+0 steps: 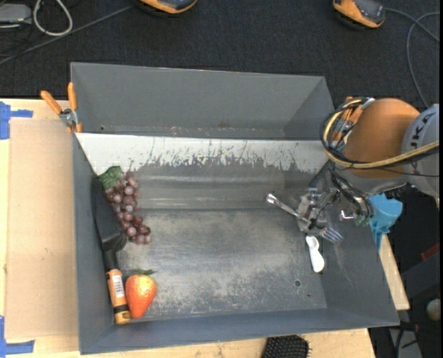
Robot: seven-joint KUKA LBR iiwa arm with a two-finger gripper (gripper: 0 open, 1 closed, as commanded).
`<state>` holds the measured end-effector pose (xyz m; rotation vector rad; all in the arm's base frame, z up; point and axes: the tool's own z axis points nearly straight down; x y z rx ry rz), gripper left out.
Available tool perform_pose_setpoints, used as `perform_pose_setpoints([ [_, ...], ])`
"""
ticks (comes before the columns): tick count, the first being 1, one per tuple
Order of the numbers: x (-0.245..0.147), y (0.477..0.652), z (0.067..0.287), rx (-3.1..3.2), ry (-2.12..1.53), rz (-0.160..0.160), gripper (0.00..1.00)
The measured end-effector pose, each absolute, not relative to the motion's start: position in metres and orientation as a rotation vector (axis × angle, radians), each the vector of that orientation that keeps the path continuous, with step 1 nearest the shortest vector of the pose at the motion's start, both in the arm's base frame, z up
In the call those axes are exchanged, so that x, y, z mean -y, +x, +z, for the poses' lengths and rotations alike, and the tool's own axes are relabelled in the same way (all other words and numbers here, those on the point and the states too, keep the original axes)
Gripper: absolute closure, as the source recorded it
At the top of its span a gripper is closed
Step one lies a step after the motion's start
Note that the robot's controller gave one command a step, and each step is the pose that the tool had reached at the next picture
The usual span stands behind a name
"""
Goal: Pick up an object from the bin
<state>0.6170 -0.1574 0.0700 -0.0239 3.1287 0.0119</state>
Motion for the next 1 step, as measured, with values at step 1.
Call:
perform_pose_setpoints([
  [1, 0.1572, 0.6198, 0.0789, -3.127, -0.062, 0.013, 1.0],
])
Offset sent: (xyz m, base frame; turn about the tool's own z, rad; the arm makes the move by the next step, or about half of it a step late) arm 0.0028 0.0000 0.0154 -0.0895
